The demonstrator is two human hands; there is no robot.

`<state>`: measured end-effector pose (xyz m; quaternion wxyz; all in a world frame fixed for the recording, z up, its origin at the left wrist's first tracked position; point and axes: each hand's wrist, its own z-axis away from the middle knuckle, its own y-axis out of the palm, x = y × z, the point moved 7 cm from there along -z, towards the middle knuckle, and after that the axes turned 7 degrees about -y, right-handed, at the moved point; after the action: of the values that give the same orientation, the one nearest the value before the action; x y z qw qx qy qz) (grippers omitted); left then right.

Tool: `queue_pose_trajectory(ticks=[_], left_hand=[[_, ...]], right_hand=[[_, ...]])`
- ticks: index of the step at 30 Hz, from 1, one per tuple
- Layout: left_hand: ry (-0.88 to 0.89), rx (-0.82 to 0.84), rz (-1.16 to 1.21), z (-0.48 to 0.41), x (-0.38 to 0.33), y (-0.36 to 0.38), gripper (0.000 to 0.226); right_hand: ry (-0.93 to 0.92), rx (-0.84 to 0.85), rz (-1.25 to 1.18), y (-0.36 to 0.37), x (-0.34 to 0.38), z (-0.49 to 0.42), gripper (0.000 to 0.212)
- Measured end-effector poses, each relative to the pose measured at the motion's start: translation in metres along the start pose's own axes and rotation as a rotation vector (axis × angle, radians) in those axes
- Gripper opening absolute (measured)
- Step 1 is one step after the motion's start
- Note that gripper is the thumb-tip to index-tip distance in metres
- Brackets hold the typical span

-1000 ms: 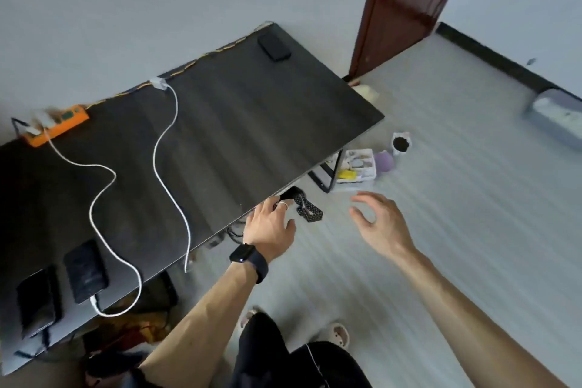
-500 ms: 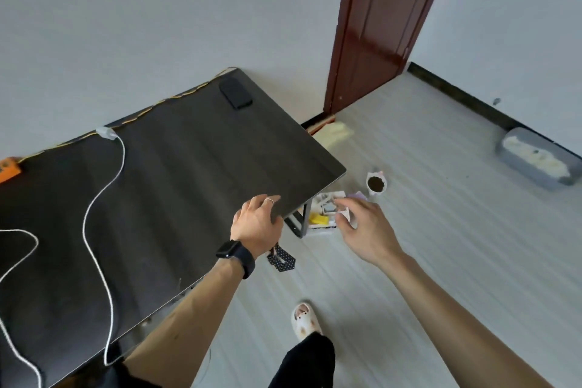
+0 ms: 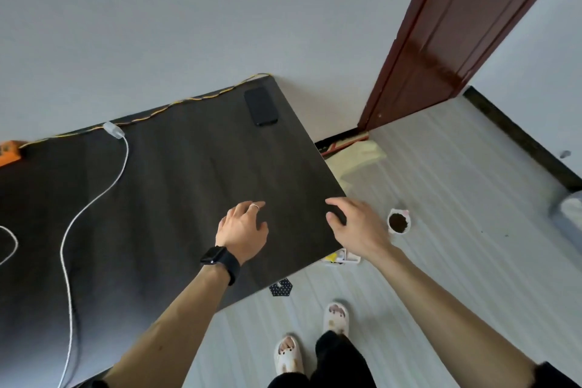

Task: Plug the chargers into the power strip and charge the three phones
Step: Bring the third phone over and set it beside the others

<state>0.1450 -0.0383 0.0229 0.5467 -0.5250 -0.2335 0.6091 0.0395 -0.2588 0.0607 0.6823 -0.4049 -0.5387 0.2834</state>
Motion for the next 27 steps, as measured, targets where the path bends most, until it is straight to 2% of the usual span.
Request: queue_pose_trajectory(ticks=[12,16,21,27], left_hand=[[-0.094,0.012,-0.067,-0.162,-0.048,-0.013,0.056],[-0.190,-0.001,-0.054,-0.227,-0.054,-0.012,0.061],[-0.267,-0.022,0.009,-0.290,-0.065,-0.002,0.074],[-0.313,-0.038,0.033,-0.363,-0.070,0.011,0.083]], right_hand=[[-0.081,0.224,0.020,0.029,-0.052,-0.194,0.046],[-0.139,0.298,0.093,0.059,-0.068,-0.256,0.057],[-0.244,0.403,0.218,0.116,-0.085,-0.283,0.071],[-0.323,0.298,0.314,0.153,-0.105,-0.285,0.071]])
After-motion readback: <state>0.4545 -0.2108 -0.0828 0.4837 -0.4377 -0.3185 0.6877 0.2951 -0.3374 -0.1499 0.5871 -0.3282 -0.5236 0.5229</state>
